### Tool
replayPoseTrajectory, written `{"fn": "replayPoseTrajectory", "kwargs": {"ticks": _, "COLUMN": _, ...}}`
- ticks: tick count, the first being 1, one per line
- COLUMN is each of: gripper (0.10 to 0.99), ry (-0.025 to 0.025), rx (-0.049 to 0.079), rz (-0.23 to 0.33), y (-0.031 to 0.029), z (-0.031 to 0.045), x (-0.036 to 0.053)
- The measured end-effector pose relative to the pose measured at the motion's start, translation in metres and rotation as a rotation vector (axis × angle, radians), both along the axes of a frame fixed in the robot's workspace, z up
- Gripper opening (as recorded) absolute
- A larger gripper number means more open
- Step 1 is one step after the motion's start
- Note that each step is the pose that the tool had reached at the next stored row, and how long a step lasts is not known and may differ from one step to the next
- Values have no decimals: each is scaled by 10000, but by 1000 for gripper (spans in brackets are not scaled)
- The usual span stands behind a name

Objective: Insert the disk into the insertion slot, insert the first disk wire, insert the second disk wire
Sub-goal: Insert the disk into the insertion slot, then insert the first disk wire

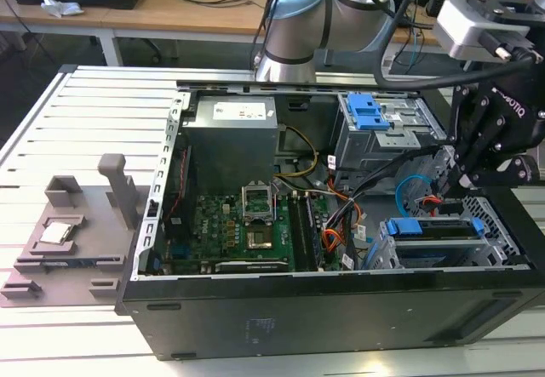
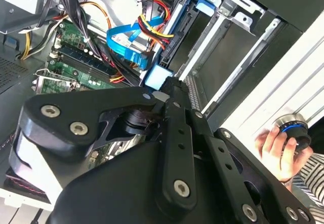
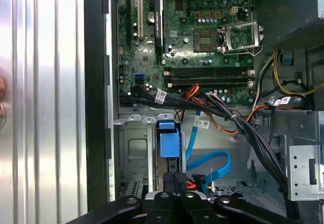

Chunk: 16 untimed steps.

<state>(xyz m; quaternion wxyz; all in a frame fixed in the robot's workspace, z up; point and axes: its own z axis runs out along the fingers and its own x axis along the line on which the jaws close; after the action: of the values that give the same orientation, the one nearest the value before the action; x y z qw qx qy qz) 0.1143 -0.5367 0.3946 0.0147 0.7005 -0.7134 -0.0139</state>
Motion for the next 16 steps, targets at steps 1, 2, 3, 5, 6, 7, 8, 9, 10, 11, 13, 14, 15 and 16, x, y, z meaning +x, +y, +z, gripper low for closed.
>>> {"fn": "replayPoseTrajectory", "kwargs": {"ticks": 1, "gripper": 106, "ry": 1, "rx": -1, "rz": 0, "y": 0, "z": -16, "x": 2}}
{"fn": "replayPoseTrajectory", "kwargs": {"ticks": 2, "gripper": 106, "ry": 1, "rx": -1, "rz": 1, "y": 1, "z": -22, "x": 4}}
{"fn": "replayPoseTrajectory", "kwargs": {"ticks": 3, "gripper": 106, "ry": 1, "rx": -2, "rz": 1, "y": 1, "z": -24, "x": 5}}
{"fn": "replayPoseTrajectory", "kwargs": {"ticks": 5, "gripper": 106, "ry": 1, "rx": -2, "rz": 1, "y": 0, "z": -25, "x": 6}}
{"fn": "replayPoseTrajectory", "kwargs": {"ticks": 6, "gripper": 106, "ry": 1, "rx": -2, "rz": 1, "y": 0, "z": -25, "x": 6}}
{"fn": "replayPoseTrajectory", "kwargs": {"ticks": 7, "gripper": 106, "ry": 1, "rx": -1, "rz": 1, "y": 0, "z": -26, "x": 6}}
{"fn": "replayPoseTrajectory", "kwargs": {"ticks": 8, "gripper": 106, "ry": 1, "rx": -1, "rz": 1, "y": 0, "z": -26, "x": 6}}
{"fn": "replayPoseTrajectory", "kwargs": {"ticks": 9, "gripper": 106, "ry": 1, "rx": -1, "rz": 1, "y": 0, "z": -26, "x": 7}}
{"fn": "replayPoseTrajectory", "kwargs": {"ticks": 10, "gripper": 106, "ry": 1, "rx": -1, "rz": 1, "y": 0, "z": -26, "x": 7}}
{"fn": "replayPoseTrajectory", "kwargs": {"ticks": 11, "gripper": 106, "ry": 1, "rx": -1, "rz": 1, "y": 0, "z": -26, "x": 8}}
{"fn": "replayPoseTrajectory", "kwargs": {"ticks": 13, "gripper": 106, "ry": 1, "rx": 0, "rz": 1, "y": 0, "z": -26, "x": 8}}
{"fn": "replayPoseTrajectory", "kwargs": {"ticks": 14, "gripper": 106, "ry": 1, "rx": 0, "rz": 1, "y": 0, "z": -26, "x": 9}}
{"fn": "replayPoseTrajectory", "kwargs": {"ticks": 15, "gripper": 106, "ry": 0, "rx": -1, "rz": 1, "y": 0, "z": -26, "x": 8}}
{"fn": "replayPoseTrajectory", "kwargs": {"ticks": 16, "gripper": 106, "ry": 1, "rx": 0, "rz": 1, "y": 0, "z": -26, "x": 9}}
